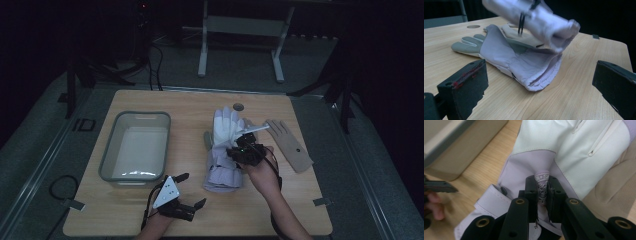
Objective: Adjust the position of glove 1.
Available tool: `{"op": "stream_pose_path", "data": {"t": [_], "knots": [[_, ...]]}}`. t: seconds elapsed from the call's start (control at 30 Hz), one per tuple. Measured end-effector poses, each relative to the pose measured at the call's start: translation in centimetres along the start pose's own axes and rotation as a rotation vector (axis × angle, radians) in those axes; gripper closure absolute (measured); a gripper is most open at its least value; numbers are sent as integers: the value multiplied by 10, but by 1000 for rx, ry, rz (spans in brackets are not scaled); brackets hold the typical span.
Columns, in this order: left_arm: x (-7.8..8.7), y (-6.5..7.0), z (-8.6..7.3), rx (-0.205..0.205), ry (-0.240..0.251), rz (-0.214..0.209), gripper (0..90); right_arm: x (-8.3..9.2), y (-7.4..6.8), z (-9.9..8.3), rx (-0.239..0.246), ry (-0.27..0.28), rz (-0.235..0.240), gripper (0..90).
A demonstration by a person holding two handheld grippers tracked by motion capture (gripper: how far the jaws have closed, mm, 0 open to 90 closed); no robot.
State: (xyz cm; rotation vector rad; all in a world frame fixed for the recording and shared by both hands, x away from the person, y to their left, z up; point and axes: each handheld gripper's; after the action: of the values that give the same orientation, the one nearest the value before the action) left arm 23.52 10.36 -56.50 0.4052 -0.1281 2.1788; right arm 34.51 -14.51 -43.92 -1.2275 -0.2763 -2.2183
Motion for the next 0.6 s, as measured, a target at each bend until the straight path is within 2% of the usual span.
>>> {"op": "stream_pose_path", "data": {"t": [0.4,0.5,0.6], "knots": [[0,0,0,2,0,-1,2,-44,3,-1,-46,-76,-11,794],[0,0,0,0,0,-1,2,-53,2,-3,-33,-88,-35,780],[0,0,0,-4,-1,1,2,-61,3,-6,-21,-107,-37,776]]}}
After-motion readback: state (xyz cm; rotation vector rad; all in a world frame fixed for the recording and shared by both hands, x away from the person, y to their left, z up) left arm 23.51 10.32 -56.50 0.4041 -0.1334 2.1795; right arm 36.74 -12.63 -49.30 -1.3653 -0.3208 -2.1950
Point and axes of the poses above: each handheld gripper's, and its own axes: x roughly backward along the jaws, z roughly out of its top, y roughly to its right, and after that the axes turned 6 degrees about -y, right-handed
